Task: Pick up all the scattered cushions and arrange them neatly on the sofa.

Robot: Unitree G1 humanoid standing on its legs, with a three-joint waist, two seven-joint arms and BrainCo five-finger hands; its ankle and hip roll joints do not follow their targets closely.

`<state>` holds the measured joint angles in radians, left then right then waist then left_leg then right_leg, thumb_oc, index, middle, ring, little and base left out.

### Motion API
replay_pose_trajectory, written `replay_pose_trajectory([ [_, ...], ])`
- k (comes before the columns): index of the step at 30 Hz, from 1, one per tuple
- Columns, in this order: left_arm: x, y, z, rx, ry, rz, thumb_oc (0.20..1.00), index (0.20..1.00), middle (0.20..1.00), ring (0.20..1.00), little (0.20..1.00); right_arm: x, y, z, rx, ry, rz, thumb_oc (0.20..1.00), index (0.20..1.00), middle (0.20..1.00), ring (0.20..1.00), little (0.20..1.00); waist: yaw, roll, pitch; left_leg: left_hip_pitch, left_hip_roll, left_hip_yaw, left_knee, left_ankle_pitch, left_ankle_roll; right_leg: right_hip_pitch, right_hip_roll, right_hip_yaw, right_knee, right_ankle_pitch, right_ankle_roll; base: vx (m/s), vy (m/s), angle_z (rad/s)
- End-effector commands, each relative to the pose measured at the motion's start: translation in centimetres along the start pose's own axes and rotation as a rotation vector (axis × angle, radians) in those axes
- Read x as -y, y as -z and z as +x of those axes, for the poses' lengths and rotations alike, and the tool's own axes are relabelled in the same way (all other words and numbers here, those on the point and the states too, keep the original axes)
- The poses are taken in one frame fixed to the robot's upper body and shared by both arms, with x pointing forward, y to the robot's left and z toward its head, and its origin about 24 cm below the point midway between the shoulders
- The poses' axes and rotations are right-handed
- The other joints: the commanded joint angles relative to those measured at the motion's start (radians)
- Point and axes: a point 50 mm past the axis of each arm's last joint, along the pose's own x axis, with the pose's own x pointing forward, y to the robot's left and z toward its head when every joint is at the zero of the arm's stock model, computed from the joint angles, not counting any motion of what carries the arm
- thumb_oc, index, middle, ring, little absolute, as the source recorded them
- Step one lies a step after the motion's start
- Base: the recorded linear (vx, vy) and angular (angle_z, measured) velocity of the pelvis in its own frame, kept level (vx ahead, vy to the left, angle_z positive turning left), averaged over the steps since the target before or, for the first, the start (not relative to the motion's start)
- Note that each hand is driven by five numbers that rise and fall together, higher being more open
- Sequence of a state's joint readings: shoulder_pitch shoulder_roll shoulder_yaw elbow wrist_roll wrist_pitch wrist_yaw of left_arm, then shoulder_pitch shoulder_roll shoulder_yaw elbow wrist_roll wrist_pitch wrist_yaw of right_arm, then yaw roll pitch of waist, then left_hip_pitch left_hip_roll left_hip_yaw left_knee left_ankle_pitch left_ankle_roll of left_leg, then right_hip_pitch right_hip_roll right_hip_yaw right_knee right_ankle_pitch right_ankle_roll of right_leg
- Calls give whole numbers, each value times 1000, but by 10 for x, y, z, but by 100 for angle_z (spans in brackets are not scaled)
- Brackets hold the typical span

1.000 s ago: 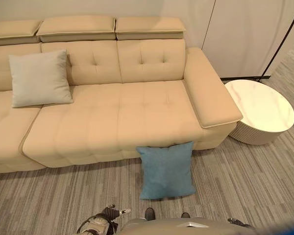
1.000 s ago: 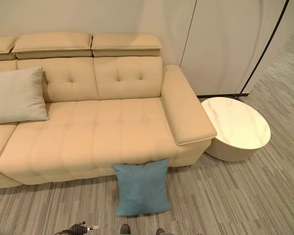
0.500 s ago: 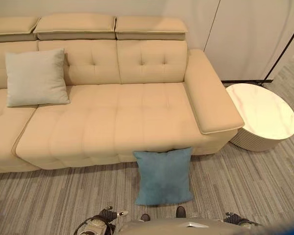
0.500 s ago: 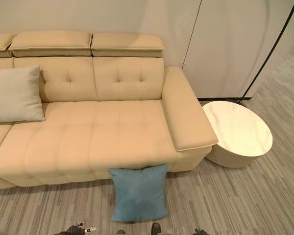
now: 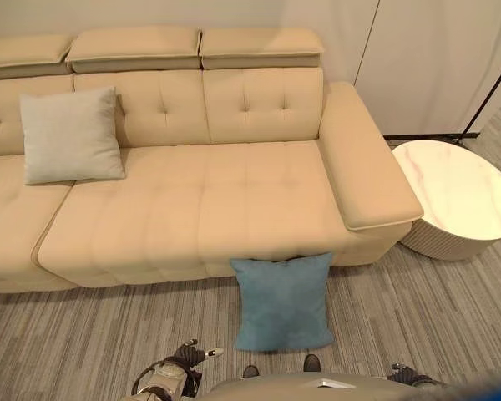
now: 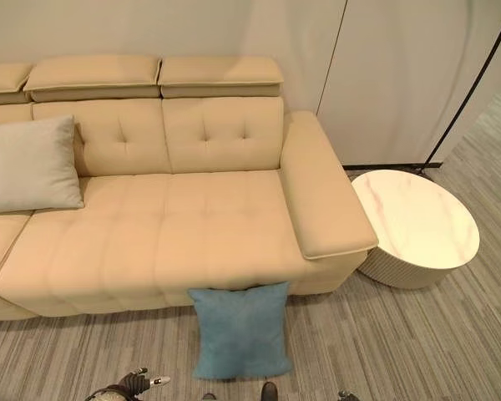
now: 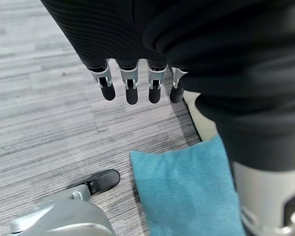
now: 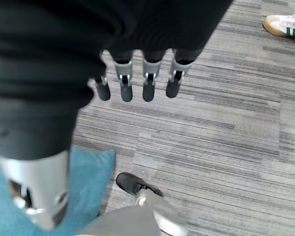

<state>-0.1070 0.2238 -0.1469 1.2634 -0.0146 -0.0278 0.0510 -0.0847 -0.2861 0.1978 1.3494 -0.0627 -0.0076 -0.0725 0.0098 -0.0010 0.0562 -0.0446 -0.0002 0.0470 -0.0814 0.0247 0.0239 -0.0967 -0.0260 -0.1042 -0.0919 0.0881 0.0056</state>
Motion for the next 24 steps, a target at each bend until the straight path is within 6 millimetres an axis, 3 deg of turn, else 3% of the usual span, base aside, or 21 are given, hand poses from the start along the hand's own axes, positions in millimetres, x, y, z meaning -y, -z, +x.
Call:
replay_pose_trajectory([
  [1,-11,-39,3,122,-53,-60,1000,1000,1000,1000,1000,20,-34,2,101,81,14,1000,1000,1000,1000,1000,-2,-33,50,-35,-41,-81,-6,-35,-27,-10,3,51,64,4,34,-237,-2,11],
  [3,-13,-47,3,148,-62,-67,1000,1000,1000,1000,1000,24,-44,2,132,94,21,1000,1000,1000,1000,1000,-3,-33,66,-62,-41,-77,-6,-24,-27,-39,4,50,78,7,32,-218,1,3],
  [6,-25,-92,-1,309,-97,-159,1000,1000,1000,1000,1000,49,-92,-5,305,188,104,1000,1000,1000,1000,1000,-6,-34,164,-259,-40,-64,95,4,-35,-219,-20,42,170,17,24,-355,-3,2],
  [14,-48,-169,-25,609,-149,-311,1000,1000,1000,1000,1000,95,-178,-40,638,354,237,1000,1000,1000,1000,1000,-30,-24,303,-515,-35,-57,228,12,-38,-449,-45,28,263,36,19,-195,-4,5],
  [15,-53,-188,-32,673,-160,-324,1000,1000,1000,1000,1000,102,-196,-50,705,384,255,1000,1000,1000,1000,1000,-36,-19,324,-555,-28,-60,248,-16,-41,-488,-45,33,289,17,24,-86,-5,5],
  [18,-65,-224,-51,797,-187,-343,1000,1000,1000,1000,1000,116,-229,-72,830,435,298,1000,1000,1000,1000,1000,-51,-16,361,-644,-32,-74,279,-19,-40,-572,-45,37,317,17,21,-78,0,1],
  [19,-65,-224,-51,798,-187,-343,1000,1000,1000,1000,1000,116,-229,-73,831,435,298,1000,1000,1000,1000,1000,-51,-16,361,-646,-32,-74,280,-20,-40,-573,-45,37,317,17,21,-62,-3,3],
  [21,-69,-243,-62,859,-196,-347,1000,1000,1000,1000,1000,123,-246,-86,896,458,318,1000,1000,1000,1000,1000,-56,-14,380,-691,-33,-78,300,-24,-40,-610,-48,36,333,16,22,-56,0,3],
  [24,-84,-288,-92,998,-230,-350,1000,1000,1000,1000,1000,146,-289,-129,1074,534,344,1000,1000,1000,1000,1000,-72,-6,443,-819,-36,-93,376,-43,-35,-729,-53,42,398,17,23,-62,5,0],
])
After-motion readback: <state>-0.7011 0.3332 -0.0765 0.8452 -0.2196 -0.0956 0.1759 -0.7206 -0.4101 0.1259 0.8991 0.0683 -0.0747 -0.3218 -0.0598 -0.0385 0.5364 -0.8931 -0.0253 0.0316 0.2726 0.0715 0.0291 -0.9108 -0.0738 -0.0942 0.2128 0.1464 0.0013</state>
